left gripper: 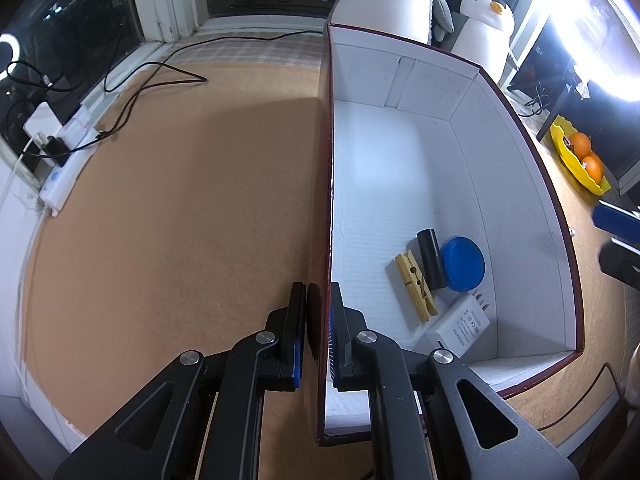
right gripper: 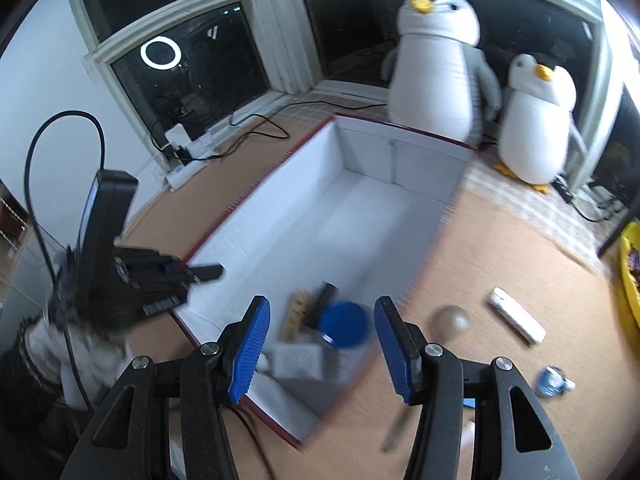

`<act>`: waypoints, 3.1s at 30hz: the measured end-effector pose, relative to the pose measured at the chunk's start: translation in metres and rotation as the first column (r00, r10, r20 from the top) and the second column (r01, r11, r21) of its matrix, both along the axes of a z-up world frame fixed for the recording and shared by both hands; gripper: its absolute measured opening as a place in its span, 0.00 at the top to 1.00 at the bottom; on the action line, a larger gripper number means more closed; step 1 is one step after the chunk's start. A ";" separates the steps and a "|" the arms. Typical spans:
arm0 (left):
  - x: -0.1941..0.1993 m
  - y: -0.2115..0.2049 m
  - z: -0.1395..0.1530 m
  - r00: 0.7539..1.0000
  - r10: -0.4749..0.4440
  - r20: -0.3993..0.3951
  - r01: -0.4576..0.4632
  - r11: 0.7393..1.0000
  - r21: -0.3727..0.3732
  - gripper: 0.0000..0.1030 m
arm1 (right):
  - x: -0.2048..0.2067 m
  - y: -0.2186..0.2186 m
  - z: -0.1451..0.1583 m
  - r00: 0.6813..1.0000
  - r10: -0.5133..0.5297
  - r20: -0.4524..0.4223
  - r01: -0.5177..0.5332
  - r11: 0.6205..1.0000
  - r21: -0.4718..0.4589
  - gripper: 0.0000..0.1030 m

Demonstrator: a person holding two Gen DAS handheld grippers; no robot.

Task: Organize rigid objects
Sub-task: 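Move the right gripper back to the blue phone stand, then grasp the blue phone stand with the right gripper, then carry the blue phone stand into the box and release it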

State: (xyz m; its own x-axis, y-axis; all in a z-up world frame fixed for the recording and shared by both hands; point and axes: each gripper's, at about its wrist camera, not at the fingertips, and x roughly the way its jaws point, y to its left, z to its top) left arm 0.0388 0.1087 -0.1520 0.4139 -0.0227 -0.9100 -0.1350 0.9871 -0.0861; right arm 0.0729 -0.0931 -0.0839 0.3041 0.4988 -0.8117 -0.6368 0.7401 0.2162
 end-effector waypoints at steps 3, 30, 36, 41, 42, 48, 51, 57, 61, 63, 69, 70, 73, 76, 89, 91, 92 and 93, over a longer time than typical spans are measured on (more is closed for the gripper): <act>0.000 0.000 0.000 1.000 0.000 -0.001 0.000 1.000 0.000 0.92 | 0.000 -0.029 -0.005 1.000 -0.005 0.014 0.006 0.999 -0.049 0.51; -0.002 -0.002 -0.002 0.999 0.042 -0.031 -0.042 0.999 0.014 0.92 | 0.031 -0.062 -0.113 0.963 0.261 -0.066 -0.263 0.856 -0.445 0.51; -0.002 -0.004 -0.001 0.998 0.045 -0.035 -0.044 0.999 0.023 0.92 | 0.028 -0.053 -0.124 0.944 0.322 -0.066 -0.311 0.808 -0.501 0.51; -0.001 -0.005 -0.001 0.998 0.048 -0.039 -0.047 0.999 0.028 0.92 | 0.032 -0.050 -0.124 0.940 0.335 -0.061 -0.320 0.806 -0.498 0.51; -0.001 -0.005 -0.001 0.998 0.049 -0.039 -0.048 0.998 0.028 0.92 | 0.035 -0.050 -0.124 0.942 0.329 -0.065 -0.317 0.811 -0.492 0.51; -0.002 -0.005 0.000 0.998 0.053 -0.040 -0.052 0.998 0.033 0.92 | 0.067 -0.061 -0.126 0.967 0.227 -0.116 -0.255 0.871 -0.420 0.51; -0.002 -0.005 0.000 0.998 0.055 -0.041 -0.054 0.998 0.034 0.92 | 0.079 -0.070 -0.127 0.973 0.176 -0.147 -0.219 0.902 -0.372 0.51; -0.003 -0.005 0.000 0.997 0.060 -0.040 -0.058 0.998 0.037 0.92 | 0.090 -0.078 -0.126 0.980 0.138 -0.144 -0.183 0.913 -0.365 0.68; -0.003 -0.005 0.000 0.997 0.059 -0.040 -0.058 0.998 0.038 0.92 | 0.090 -0.084 -0.125 0.986 0.102 -0.133 -0.142 0.928 -0.344 0.68; -0.003 -0.005 0.000 0.997 0.059 -0.040 -0.057 0.998 0.038 0.92 | 0.089 -0.087 -0.124 0.989 0.085 -0.124 -0.123 0.933 -0.339 0.68; -0.003 -0.005 0.000 0.997 0.060 -0.039 -0.058 0.998 0.037 0.92 | 0.080 -0.096 -0.113 0.994 0.023 -0.106 -0.054 0.954 -0.296 0.68; -0.003 -0.005 0.000 0.997 0.060 -0.039 -0.058 0.998 0.037 0.92 | 0.079 -0.096 -0.109 0.995 0.015 -0.101 -0.043 0.957 -0.286 0.68; -0.003 -0.005 0.000 0.998 0.057 -0.039 -0.056 0.998 0.036 0.92 | 0.073 -0.098 -0.097 0.996 -0.002 -0.084 -0.020 0.965 -0.262 0.68; -0.002 -0.004 -0.001 0.998 0.057 -0.037 -0.056 0.998 0.032 0.92 | 0.069 -0.095 -0.082 0.998 -0.003 -0.058 -0.011 0.971 -0.240 0.68; -0.003 -0.002 -0.001 0.999 0.048 -0.024 -0.048 0.999 0.015 0.92 | 0.069 -0.056 -0.027 0.999 -0.031 0.012 0.032 0.992 -0.120 0.68; -0.003 -0.002 -0.001 0.999 0.046 -0.022 -0.045 0.999 0.013 0.92 | 0.066 -0.043 -0.018 1.000 -0.020 0.022 0.022 0.995 -0.096 0.68; -0.003 -0.002 -0.001 0.999 0.044 -0.021 -0.044 0.999 0.011 0.92 | 0.063 -0.037 -0.013 1.000 -0.015 0.026 0.017 0.996 -0.088 0.68; -0.003 -0.001 -0.002 0.999 0.042 -0.020 -0.042 0.999 0.011 0.92 | 0.061 -0.028 -0.010 0.999 -0.005 0.032 0.008 0.997 -0.081 0.68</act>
